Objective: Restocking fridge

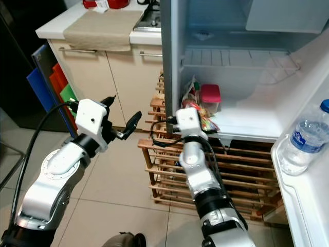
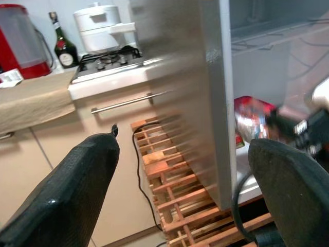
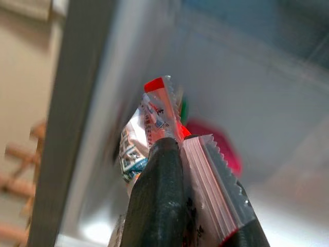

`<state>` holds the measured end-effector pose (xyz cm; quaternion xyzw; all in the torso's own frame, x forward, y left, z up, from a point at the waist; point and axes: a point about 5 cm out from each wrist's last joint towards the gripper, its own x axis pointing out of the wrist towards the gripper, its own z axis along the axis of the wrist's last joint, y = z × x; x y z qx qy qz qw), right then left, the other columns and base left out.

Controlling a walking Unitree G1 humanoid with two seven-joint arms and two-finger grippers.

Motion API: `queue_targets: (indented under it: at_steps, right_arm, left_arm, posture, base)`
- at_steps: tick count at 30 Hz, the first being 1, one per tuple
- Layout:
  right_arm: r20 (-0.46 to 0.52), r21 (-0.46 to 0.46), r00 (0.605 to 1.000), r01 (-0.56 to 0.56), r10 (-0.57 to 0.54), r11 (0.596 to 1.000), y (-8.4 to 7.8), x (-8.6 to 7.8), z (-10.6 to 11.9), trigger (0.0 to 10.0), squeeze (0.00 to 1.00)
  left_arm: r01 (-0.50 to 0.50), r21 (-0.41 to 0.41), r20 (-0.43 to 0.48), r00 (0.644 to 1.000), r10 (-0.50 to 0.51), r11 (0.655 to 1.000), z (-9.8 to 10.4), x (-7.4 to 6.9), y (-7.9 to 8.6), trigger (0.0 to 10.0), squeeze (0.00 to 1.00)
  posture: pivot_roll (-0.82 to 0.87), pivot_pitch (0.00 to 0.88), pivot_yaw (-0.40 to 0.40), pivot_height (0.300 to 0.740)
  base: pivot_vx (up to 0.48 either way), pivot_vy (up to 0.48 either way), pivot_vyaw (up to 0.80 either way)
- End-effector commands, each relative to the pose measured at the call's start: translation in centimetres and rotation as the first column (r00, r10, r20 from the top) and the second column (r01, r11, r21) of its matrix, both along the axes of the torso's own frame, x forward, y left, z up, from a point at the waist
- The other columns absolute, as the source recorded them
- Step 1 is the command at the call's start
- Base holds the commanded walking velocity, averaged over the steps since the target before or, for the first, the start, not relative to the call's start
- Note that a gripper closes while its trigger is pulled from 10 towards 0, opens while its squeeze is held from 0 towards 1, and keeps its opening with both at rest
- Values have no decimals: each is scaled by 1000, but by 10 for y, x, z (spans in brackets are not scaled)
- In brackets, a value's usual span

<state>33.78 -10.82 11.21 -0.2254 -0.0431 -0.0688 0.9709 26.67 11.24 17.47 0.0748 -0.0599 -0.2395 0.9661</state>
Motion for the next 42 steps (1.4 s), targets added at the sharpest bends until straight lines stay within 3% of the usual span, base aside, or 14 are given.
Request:
queue_targets:
  at_steps: [1,6,8,12,14,21,24,26,31,36,42]
  right_arm:
    - [144,-8,989,12,-11,1000,-3,4,29,0,118]
    - [188,69,982,8,-21,998,-12,-4,39,0,122]
    - [236,120,972,-22,-7,992,-23,-24,46,0,133]
    - [260,106,966,-35,6,994,-30,-39,49,0,133]
    - [265,48,964,12,-24,999,-49,-57,51,0,137]
    - [259,24,964,58,-62,998,-77,-87,62,0,141]
    - [244,9,966,85,-85,996,-88,-110,66,0,145]
    - [232,10,968,91,-91,996,-91,-125,67,0,141]
    - [227,15,974,-3,0,1000,-79,-153,72,0,145]
    - [184,-2,980,82,-80,997,-97,-161,67,0,145]
    - [134,-41,965,233,-226,972,-127,-156,50,0,145]
  left_arm:
    - [12,-5,-6,1000,-12,1000,2,-4,0,10000,0]
    - [13,-40,0,1000,-13,999,4,-6,-3,10000,0]
    - [5,-78,3,1000,-5,997,6,-2,-6,10000,0]
    - [7,-92,-2,1000,-7,996,5,1,-8,10000,0]
    - [31,-123,1,1000,-31,992,4,10,-19,10000,0]
    - [68,-147,27,998,-64,987,9,23,-33,10000,0]
    - [93,-149,42,995,-88,984,12,29,-37,10000,0]
    - [110,-149,53,993,-103,983,13,33,-40,10000,0]
    - [141,-149,75,988,-131,979,16,40,-48,10000,0]
    - [152,-165,85,987,-140,974,17,46,-51,10000,0]
    - [179,-160,109,981,-163,971,21,50,-55,10000,0]
  posture:
    - [109,75,69,740]
    - [93,70,53,740]
    - [54,42,40,740]
    - [30,27,40,740]
    - [-44,0,51,740]
    - [-110,0,77,740]
    - [-144,0,93,740]
    - [-170,0,105,740]
    - [-238,0,130,740]
    - [-247,0,150,740]
    - [-237,0,169,740]
  base:
    - [0,0,0]
    - [0,0,0]
    - [0,0,0]
    - [0,0,0]
    - [0,0,0]
    - [0,0,0]
    - [0,0,0]
    - [0,0,0]
    - [0,0,0]
    - [0,0,0]
    - [0,0,0]
